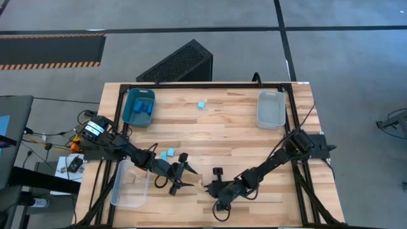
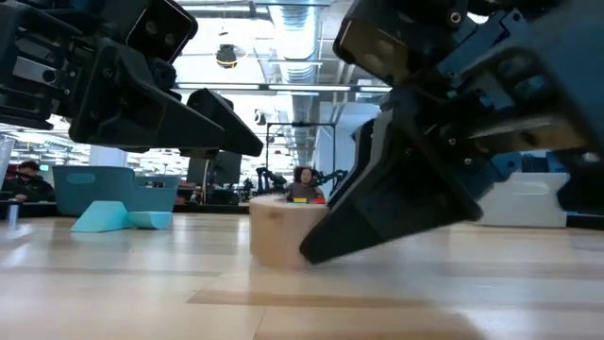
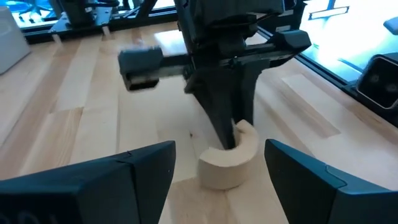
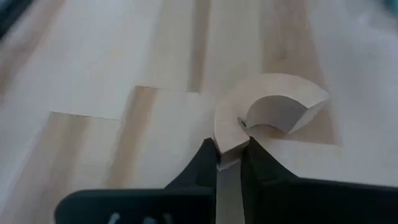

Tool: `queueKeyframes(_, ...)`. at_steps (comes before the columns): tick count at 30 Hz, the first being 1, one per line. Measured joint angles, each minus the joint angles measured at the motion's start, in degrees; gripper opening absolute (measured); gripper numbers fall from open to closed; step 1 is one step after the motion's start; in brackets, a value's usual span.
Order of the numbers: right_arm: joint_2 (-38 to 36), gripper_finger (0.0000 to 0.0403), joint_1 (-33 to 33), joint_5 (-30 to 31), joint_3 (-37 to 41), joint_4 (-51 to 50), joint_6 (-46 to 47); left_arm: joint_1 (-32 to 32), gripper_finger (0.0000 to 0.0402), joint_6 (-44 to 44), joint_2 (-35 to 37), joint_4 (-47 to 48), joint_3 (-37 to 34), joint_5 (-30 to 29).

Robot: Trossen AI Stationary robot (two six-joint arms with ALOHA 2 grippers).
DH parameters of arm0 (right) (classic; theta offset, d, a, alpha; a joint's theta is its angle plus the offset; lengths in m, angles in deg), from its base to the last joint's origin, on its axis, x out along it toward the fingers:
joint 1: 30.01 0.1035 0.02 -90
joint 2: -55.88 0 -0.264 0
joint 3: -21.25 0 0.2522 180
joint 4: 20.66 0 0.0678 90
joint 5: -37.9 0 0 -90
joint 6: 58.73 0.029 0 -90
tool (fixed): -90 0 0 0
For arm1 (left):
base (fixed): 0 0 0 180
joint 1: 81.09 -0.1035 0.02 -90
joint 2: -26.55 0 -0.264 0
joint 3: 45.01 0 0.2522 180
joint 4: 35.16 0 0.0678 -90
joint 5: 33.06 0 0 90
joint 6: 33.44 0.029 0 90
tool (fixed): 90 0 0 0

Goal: Sort & place blocks by color
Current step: Put the brown block into the transparent bin

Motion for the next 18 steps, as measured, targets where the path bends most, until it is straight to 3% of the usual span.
queueKeyframes(6, -1.0, 0.0040, 0.2, 9.7, 0.0, -0.8, -4.0, -1.5, 0.0238, -12.6, 0.0, -0.2, 0.3, -8.0)
queueKeyframes(15, -1.1, 0.0042, -0.1, 21.6, -0.5, -1.5, -15.5, -7.2, 0.0238, -35.8, 0.1, 0.6, 2.3, 1.0)
queueKeyframes(18, -1.1, 0.0042, -0.1, 25.0, -0.6, -1.1, -19.1, -8.3, 0.0238, -38.4, 0.1, 1.2, 2.2, 2.5)
